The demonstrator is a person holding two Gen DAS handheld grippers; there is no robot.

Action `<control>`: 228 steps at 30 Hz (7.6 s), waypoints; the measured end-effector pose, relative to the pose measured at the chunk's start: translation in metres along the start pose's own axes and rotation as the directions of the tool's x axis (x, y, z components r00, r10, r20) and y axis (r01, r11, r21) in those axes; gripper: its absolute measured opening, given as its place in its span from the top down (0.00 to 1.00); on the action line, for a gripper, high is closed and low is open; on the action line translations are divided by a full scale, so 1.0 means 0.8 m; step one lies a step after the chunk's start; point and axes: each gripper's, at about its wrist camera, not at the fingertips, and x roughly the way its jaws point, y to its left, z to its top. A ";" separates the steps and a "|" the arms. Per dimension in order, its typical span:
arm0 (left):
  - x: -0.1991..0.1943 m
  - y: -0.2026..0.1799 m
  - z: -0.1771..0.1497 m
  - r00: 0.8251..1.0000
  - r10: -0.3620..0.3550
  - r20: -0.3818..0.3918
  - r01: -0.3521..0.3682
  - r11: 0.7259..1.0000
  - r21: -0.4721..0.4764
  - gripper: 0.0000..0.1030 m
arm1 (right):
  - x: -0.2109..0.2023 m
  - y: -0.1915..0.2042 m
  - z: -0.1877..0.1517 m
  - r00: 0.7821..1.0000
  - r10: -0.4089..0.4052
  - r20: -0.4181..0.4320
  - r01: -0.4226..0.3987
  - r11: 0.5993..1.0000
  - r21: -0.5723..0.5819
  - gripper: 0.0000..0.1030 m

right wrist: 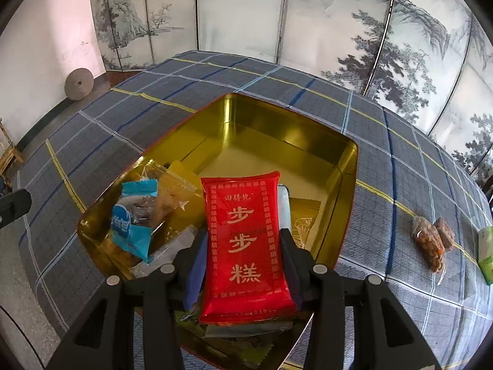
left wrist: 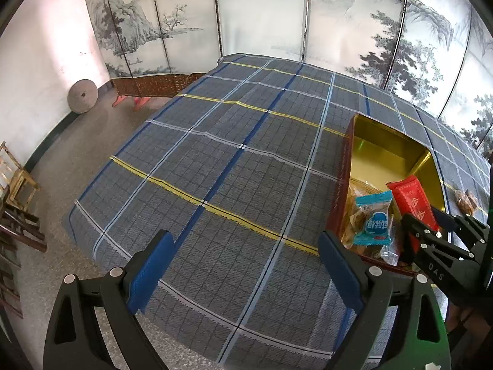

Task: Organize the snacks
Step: 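Open the right gripper to release the red packet in the tin, then move the right gripper to the small brown pastry box and grasp it, then grasp the clear peanut bag with the left gripper while the right gripper holds the brown box, then carry the peanut bag with the left gripper over the tin, then lower the peanut bag into the tin and open the left gripper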

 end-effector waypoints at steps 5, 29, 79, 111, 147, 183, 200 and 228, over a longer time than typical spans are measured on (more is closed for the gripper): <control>0.001 -0.001 -0.001 1.000 -0.003 0.002 0.003 1.000 0.002 0.10 | -0.003 0.000 -0.001 0.999 0.036 -0.001 -0.036 0.999 0.008 0.53; -0.016 -0.051 0.001 1.000 -0.014 0.008 0.013 0.998 0.069 0.10 | -0.057 -0.152 -0.006 0.993 -0.015 0.120 0.003 0.995 0.095 0.46; 0.000 -0.202 0.022 0.997 -0.062 -0.037 0.069 0.969 0.236 0.08 | 0.011 -0.322 -0.082 0.998 0.067 -0.013 -0.064 0.982 0.179 0.70; 0.026 -0.430 -0.010 0.969 -0.241 -0.055 0.240 0.864 0.443 0.08 | -0.014 -0.380 -0.136 0.991 -0.125 0.051 0.104 0.948 0.301 0.70; 0.087 -0.494 -0.019 0.940 -0.293 -0.176 0.341 0.841 0.420 0.63 | -0.014 -0.402 -0.147 0.991 -0.128 0.040 0.104 0.924 0.367 0.70; -0.028 -0.314 0.016 0.950 -0.310 -0.043 0.307 0.896 0.322 0.63 | -0.010 -0.385 -0.144 0.982 -0.187 0.010 0.175 0.932 0.318 0.69; 0.028 -0.186 0.019 0.976 -0.200 -0.086 0.214 0.955 0.207 0.63 | -0.010 -0.383 -0.142 0.981 -0.195 0.005 0.184 0.933 0.310 0.69; 0.048 -0.193 0.006 0.989 -0.128 -0.072 0.144 0.946 0.291 0.62 | -0.016 -0.383 -0.142 0.973 -0.229 -0.011 0.221 0.924 0.311 0.70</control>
